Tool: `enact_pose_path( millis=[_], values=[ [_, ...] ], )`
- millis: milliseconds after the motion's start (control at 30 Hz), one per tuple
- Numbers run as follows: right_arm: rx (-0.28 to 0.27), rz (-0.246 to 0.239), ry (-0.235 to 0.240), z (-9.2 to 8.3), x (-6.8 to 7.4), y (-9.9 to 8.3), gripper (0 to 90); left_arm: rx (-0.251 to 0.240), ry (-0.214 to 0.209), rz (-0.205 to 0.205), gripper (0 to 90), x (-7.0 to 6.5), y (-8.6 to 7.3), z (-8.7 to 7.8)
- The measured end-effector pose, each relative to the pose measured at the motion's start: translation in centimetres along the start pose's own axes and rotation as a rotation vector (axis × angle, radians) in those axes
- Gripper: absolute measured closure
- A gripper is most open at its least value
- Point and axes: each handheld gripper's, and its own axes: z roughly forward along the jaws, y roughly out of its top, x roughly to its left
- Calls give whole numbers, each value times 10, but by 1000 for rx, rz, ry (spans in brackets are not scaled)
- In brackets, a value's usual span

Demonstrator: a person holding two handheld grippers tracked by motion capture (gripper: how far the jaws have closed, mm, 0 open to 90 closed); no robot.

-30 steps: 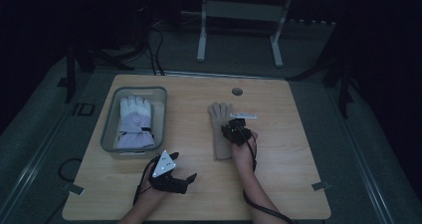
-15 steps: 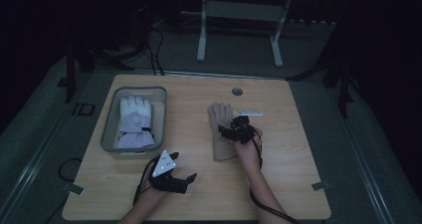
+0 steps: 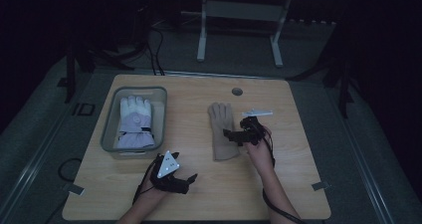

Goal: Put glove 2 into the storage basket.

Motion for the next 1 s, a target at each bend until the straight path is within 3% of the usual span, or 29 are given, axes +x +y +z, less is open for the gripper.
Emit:
enact_pose_path(
  millis=[33, 100, 167, 333, 433, 500, 667, 800, 900, 1000],
  values=[
    [-13, -31, -29, -6, -2, 1, 148, 2, -4, 10, 25, -1, 1, 1],
    [-19, -44, -39, -11, -5, 1, 142, 13, 7, 27, 25, -3, 4, 3],
    [1, -25, -35, -15, -10, 2, 145, -4, -4, 39, 25, -2, 8, 5],
    [-13, 88, 16, -21, -23, 3, 138, -19, 32, 64, 25, 3, 20, 11],
    [-12, 86, 8, -19, -25, 5, 136, -3, 33, 54, 26, 4, 29, 14],
    [-17, 105, 17, -17, -25, 8, 131, 41, 30, 36, 26, 3, 36, 18],
    [-28, 89, 16, -11, -21, 16, 139, 46, 38, 73, 25, -3, 49, 30],
    [-40, 69, 25, -6, -21, 26, 186, 64, -46, 46, 25, -2, 59, 42],
    [-43, 52, 8, 0, -22, 35, 220, 68, -66, 70, 40, -5, 65, 51],
    [-29, 69, 1, 11, -26, 41, 233, 73, -95, 74, 80, -8, 70, 61]
  ],
)
